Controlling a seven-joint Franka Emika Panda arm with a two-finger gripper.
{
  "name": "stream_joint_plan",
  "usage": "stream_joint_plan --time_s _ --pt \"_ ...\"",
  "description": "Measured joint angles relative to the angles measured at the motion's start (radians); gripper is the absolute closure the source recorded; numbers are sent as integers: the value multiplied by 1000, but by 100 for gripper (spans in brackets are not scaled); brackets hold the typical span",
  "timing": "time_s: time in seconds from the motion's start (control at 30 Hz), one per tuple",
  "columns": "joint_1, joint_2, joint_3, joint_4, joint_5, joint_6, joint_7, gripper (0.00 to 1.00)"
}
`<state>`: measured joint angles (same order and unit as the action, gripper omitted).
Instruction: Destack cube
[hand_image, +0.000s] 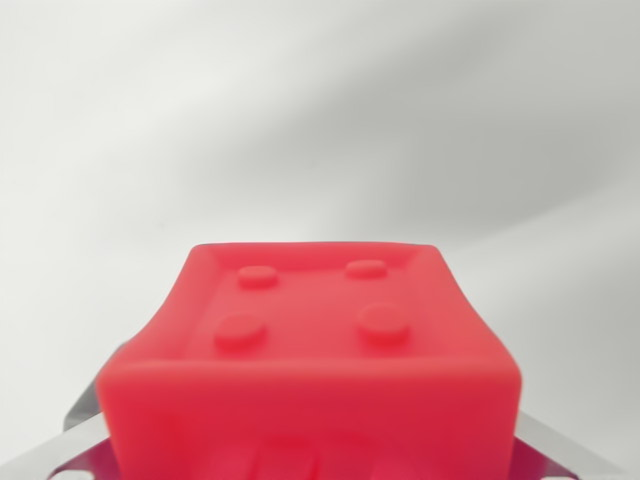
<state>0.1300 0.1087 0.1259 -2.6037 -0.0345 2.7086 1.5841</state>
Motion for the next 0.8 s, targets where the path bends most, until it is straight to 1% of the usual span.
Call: stream_joint_plan --time_s 0.67,0.8 --pt "-60 32 -29 26 0 6 -150 100" --pt "-71 39 -33 31 0 7 -176 100"
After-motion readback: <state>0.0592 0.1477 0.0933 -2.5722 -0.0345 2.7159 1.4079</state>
